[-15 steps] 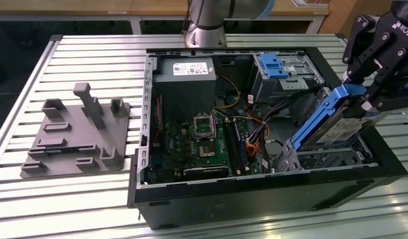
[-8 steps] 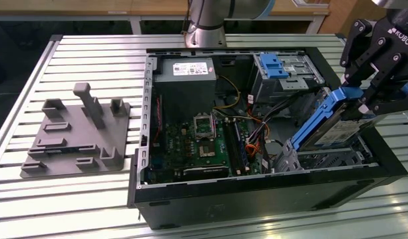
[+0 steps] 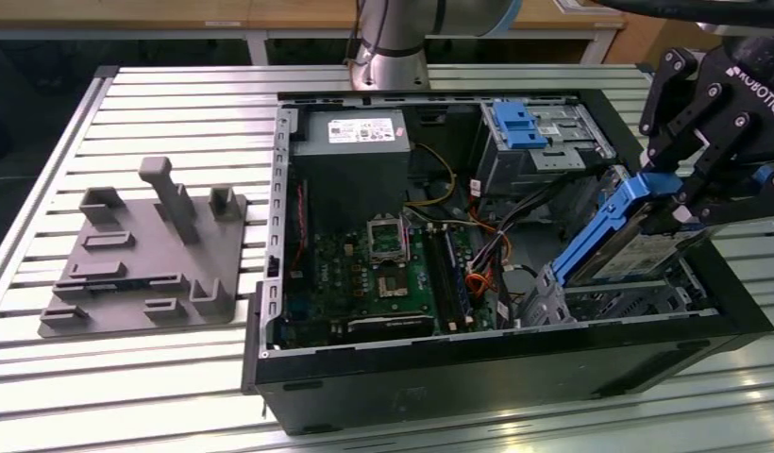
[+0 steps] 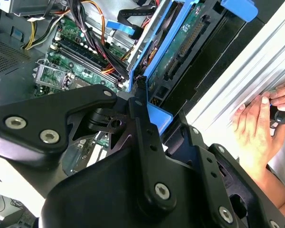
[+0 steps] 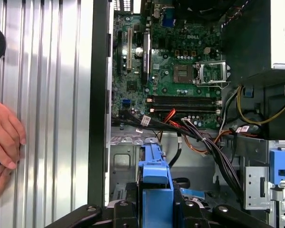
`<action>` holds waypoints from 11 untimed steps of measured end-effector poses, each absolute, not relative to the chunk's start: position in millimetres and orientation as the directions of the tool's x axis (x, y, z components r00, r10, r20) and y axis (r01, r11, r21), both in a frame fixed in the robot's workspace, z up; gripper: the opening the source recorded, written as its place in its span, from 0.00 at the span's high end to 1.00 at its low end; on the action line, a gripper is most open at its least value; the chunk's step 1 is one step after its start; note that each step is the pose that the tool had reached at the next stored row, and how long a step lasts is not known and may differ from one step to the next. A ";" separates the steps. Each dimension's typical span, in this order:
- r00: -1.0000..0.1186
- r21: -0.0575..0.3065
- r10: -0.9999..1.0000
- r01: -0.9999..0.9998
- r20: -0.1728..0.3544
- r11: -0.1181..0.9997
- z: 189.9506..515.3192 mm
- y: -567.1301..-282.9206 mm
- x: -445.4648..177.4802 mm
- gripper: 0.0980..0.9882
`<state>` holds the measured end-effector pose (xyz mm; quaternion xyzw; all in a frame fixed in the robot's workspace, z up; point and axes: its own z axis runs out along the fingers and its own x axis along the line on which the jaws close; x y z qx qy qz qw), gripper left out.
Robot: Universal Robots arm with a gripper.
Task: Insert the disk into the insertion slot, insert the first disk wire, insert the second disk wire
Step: 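Insert the disk into the insertion slot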
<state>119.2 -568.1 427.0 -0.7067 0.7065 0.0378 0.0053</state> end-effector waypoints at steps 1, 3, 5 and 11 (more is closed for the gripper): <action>-0.001 0.046 -0.998 -0.999 -0.061 -0.002 425.8 -568.1 119.1 0.70; -0.001 0.046 -0.998 -0.999 -0.061 -0.002 423.0 -568.2 119.1 0.70; -0.001 0.046 -0.998 -0.999 -0.061 -0.002 420.0 -568.4 119.1 0.70; -0.001 0.046 -0.998 -0.999 -0.061 -0.002 410.2 -569.7 119.1 0.70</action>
